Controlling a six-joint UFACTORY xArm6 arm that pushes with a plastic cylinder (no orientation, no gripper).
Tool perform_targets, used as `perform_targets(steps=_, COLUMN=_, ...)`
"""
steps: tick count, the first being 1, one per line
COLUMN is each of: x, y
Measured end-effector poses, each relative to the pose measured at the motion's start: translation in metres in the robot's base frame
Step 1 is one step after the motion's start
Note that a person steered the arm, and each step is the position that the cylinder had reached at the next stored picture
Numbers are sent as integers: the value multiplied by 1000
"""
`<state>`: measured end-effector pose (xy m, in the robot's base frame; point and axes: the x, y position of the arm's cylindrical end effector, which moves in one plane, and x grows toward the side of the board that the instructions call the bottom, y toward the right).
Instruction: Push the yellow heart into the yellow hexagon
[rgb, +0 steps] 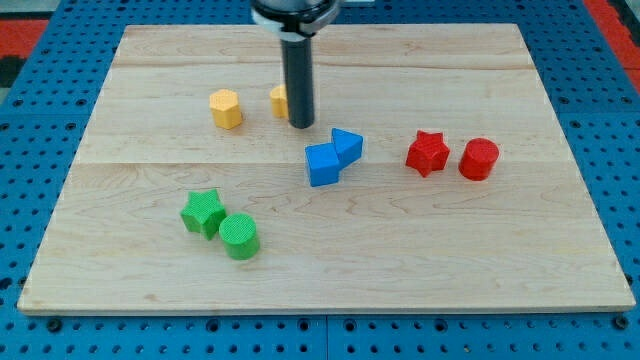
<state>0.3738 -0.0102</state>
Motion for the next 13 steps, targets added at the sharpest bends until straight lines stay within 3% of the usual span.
perform_targets(steps=2, x=8, y=45)
perform_targets(steps=5, x=41, y=44)
perform_targets(steps=12, x=-56, y=-4)
perform_targets(steps=13, x=-45, y=-13)
